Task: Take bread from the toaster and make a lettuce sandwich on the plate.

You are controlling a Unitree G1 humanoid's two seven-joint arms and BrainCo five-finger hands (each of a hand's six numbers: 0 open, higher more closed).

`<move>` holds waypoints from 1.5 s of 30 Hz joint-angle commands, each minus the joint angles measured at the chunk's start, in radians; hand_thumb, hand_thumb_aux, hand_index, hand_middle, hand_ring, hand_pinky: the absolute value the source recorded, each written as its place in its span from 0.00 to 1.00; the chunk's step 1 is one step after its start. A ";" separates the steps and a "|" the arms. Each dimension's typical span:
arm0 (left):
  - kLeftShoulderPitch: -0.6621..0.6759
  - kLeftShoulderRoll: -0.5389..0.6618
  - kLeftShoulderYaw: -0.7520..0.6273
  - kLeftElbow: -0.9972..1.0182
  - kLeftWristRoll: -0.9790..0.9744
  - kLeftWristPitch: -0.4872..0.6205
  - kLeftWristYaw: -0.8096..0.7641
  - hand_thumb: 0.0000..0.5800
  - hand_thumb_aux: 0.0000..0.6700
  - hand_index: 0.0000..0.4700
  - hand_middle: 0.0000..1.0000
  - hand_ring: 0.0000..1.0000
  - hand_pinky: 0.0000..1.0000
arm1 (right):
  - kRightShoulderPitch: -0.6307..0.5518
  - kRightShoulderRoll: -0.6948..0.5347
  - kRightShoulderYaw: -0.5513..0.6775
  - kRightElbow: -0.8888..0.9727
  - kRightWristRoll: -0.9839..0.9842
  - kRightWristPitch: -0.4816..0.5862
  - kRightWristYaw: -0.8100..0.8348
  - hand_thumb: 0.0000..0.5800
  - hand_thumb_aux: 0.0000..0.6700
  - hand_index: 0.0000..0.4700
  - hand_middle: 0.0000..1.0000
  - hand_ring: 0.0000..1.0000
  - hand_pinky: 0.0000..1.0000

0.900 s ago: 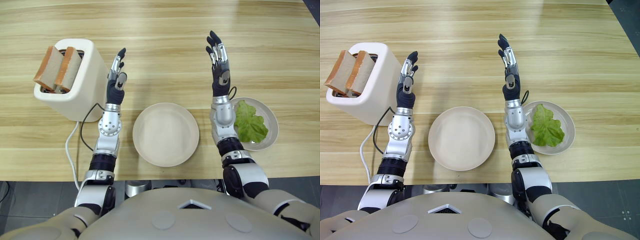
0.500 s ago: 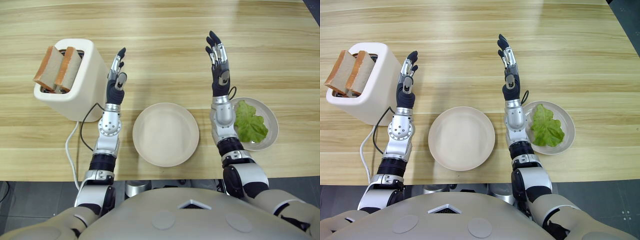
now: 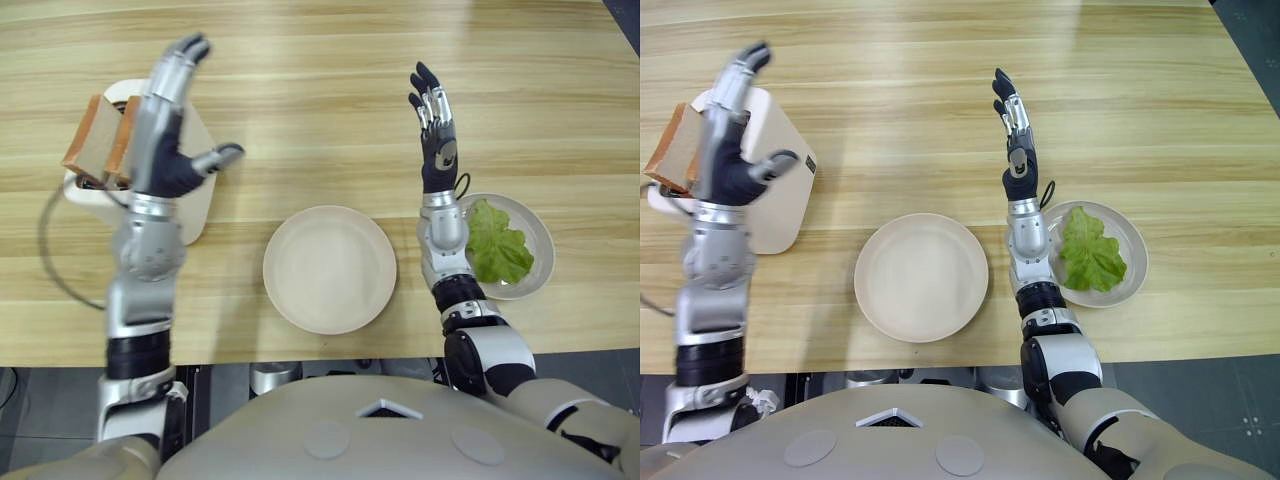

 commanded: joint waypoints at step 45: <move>0.019 0.266 0.110 0.407 0.081 0.413 0.043 0.00 0.00 0.00 0.00 0.00 0.00 | -0.016 0.009 0.019 0.037 -0.004 0.003 0.000 0.00 0.00 0.00 0.00 0.00 0.00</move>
